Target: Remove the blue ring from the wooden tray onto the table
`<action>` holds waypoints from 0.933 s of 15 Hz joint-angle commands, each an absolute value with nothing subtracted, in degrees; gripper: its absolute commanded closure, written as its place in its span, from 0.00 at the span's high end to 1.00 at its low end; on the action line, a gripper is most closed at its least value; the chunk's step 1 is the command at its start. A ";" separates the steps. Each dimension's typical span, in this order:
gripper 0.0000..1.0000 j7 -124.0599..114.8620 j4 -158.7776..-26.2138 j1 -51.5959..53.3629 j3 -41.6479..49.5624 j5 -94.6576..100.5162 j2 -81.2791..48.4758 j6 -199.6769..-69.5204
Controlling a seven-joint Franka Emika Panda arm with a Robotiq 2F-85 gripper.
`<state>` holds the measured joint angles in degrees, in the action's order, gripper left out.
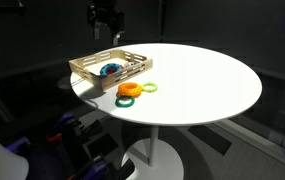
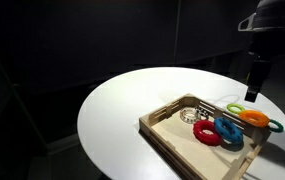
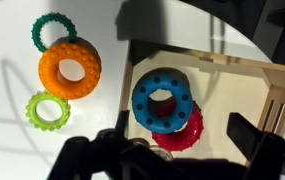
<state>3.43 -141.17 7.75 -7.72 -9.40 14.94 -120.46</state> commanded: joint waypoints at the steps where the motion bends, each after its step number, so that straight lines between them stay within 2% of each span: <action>1: 1.00 1.22 -140.12 8.55 -8.86 -8.15 11.54 -125.59; 6: 1.00 3.12 -141.13 8.74 -8.16 -9.29 12.07 -124.49; 14: 1.00 1.80 -142.20 8.97 -8.84 -9.18 8.37 -130.66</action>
<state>3.21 -141.67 8.44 -8.62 -9.40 9.83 -128.05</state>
